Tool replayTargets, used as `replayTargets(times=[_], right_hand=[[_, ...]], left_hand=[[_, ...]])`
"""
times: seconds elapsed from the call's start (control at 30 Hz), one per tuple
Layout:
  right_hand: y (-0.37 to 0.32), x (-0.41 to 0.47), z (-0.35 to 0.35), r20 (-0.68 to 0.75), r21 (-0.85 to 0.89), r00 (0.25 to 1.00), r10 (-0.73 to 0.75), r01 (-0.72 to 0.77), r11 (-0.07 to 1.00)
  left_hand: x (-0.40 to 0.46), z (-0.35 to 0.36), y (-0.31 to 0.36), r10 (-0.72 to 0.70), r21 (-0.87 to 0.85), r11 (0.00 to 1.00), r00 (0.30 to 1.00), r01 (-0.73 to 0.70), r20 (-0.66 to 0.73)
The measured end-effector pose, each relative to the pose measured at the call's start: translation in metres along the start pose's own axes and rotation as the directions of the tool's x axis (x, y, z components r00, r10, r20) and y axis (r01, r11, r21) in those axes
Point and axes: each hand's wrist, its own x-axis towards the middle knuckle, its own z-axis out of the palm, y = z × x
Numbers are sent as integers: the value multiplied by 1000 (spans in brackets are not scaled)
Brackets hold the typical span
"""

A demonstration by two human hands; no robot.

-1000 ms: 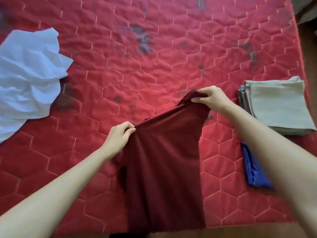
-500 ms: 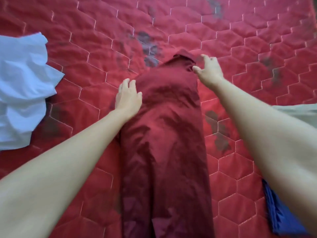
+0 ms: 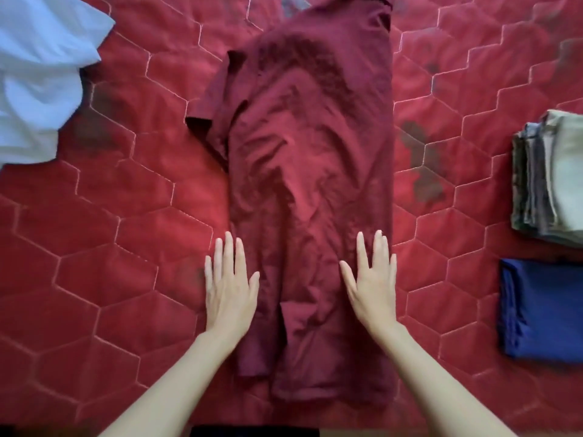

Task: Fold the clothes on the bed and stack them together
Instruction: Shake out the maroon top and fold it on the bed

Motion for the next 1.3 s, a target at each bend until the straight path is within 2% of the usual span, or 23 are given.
replayTargets(times=[0.13, 0.27, 0.4, 0.5, 0.6, 0.67, 0.73, 0.8, 0.87, 0.93, 1.0, 1.03, 1.1, 1.17, 1.2, 1.3], right_hand=[[8, -43, 19, -27, 0, 999, -44, 44, 999], [1, -79, 27, -74, 70, 988, -134, 140, 988], [-13, -122, 37, -91, 166, 923, -374, 384, 908], [-19, -149, 50, -23, 73, 851, -525, 526, 848], [-20, -158, 54, 5, 47, 870, -493, 492, 869], [-20, -157, 49, -75, 93, 900, -430, 435, 895], [-24, -152, 34, -179, 199, 918, -355, 387, 900], [-23, -147, 11, -264, 309, 934, -241, 318, 896], [-11, -140, -18, -409, 391, 910, -60, 235, 890], [12, -135, -45, -513, 491, 848, 133, 163, 856], [44, -135, -60, -516, 557, 811, 275, 74, 827], [60, -136, -60, -476, 567, 816, 328, -1, 824], [88, -140, -48, -309, 541, 869, 387, -175, 823], [106, -148, -30, -141, 462, 916, 375, -274, 843], [112, -152, -22, -103, 417, 928, 358, -287, 862], [118, -159, -7, -86, 374, 943, 321, -268, 888]], left_hand=[[-32, 15, 6, -50, -104, 994, 997, 43, -67], [-63, 28, 3, -16, -139, 990, 993, 0, -116], [-95, 36, -3, -15, -206, 978, 986, -20, -168], [-112, 36, -5, -101, -331, 943, 973, 27, -208], [-118, 29, -2, -350, -567, 792, 929, 227, -117], [-119, 21, 1, -464, -613, 717, 883, 331, -65], [-116, 5, 8, -515, -680, 629, 857, 377, -1], [-115, -19, 24, -467, -858, 385, 874, 339, 136], [-114, -44, 44, -281, -950, 139, 931, 280, 234], [-112, -58, 64, -84, -975, 19, 972, 221, 218], [-111, -54, 85, -27, -970, 51, 971, 238, 237], [-111, -43, 94, -50, -954, 115, 961, 277, 273], [-113, -13, 105, -144, -888, 262, 925, 378, 352], [-115, 21, 102, -228, -793, 390, 884, 468, 409], [-115, 32, 96, -264, -751, 439, 870, 493, 417], [-113, 48, 72, -352, -679, 509, 848, 528, 395]])
